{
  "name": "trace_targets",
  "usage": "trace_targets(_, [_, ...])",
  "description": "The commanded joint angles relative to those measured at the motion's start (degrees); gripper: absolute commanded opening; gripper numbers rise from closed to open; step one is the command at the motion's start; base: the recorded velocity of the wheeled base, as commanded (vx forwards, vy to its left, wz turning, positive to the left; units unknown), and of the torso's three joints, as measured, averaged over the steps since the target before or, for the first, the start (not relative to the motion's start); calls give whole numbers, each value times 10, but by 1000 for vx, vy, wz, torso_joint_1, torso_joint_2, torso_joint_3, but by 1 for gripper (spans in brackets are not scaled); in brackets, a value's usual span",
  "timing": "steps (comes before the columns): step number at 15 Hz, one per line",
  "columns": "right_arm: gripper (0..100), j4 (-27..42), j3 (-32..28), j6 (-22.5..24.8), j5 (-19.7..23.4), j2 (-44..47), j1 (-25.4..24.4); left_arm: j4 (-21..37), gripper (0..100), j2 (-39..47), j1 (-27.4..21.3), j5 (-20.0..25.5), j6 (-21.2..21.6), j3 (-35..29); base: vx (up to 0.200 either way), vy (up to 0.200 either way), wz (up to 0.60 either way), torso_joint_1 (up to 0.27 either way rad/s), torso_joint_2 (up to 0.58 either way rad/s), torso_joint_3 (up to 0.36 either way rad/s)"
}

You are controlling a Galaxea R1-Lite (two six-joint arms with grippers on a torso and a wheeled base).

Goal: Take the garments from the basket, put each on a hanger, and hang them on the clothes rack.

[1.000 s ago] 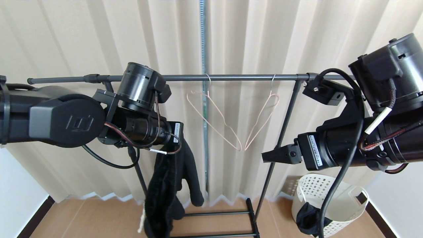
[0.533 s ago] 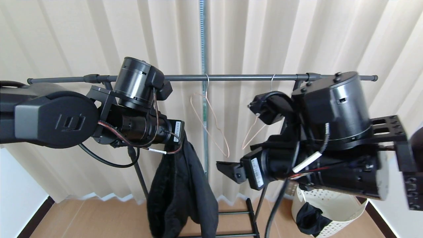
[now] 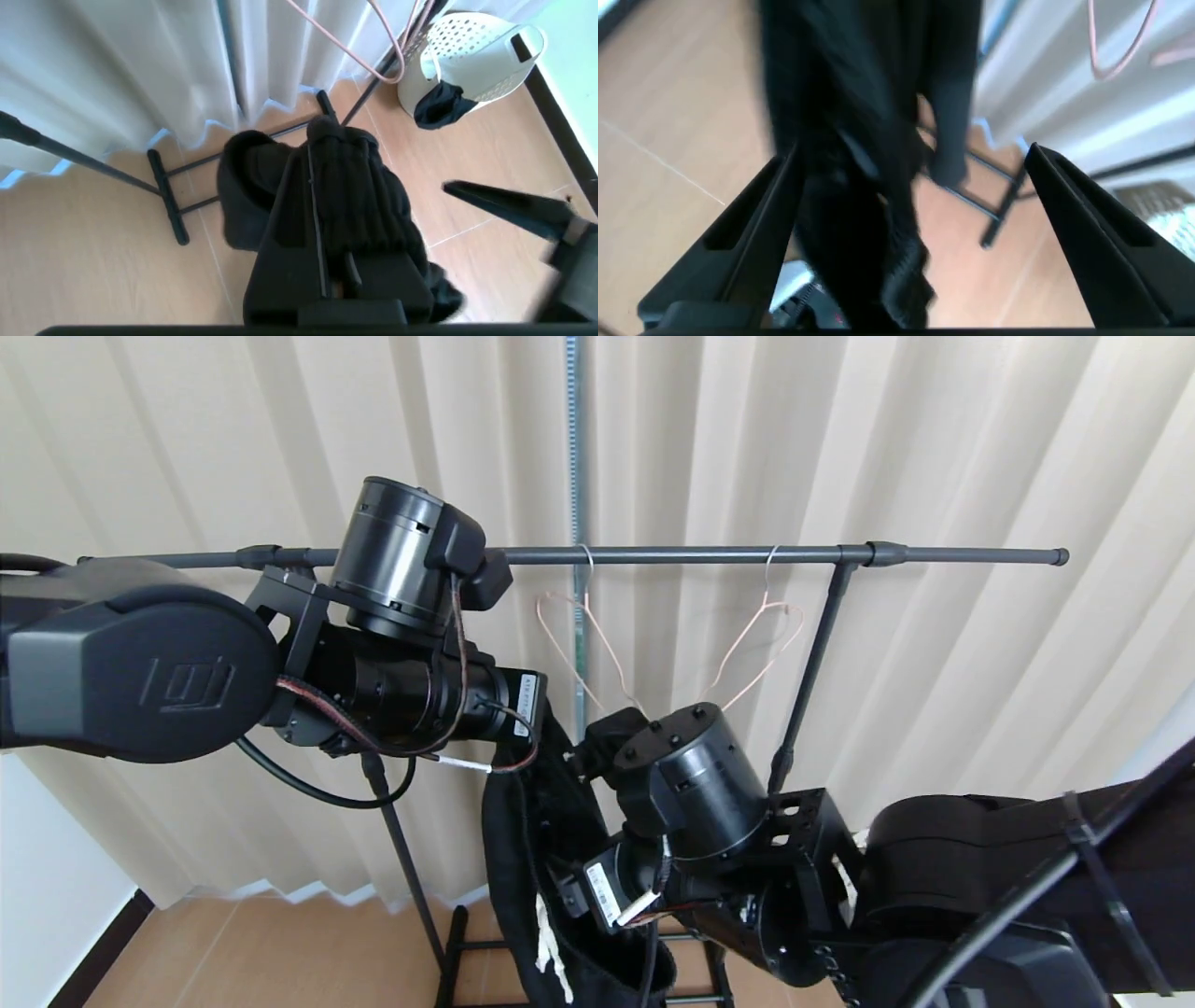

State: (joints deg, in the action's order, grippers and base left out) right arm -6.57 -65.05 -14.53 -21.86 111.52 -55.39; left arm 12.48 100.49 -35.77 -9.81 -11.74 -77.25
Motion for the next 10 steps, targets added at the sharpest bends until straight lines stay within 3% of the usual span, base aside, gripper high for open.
trace_targets(1, [100,1,16,0,-2,45,13,1,0,-11,-3,0,0,0,0,0,0,0,0,0])
trace_targets(6, [100,-2,34,-1,-2,65,14,3,0,-41,0,0,0,19,0,0,0,0,0,0])
trace_targets(7, [0,-1,35,-1,-2,63,14,3,0,-42,1,0,0,25,0,0,0,0,0,0])
trace_targets(10, [0,-31,50,-28,-1,51,35,3,0,-46,1,1,0,33,0,0,0,0,0,0])
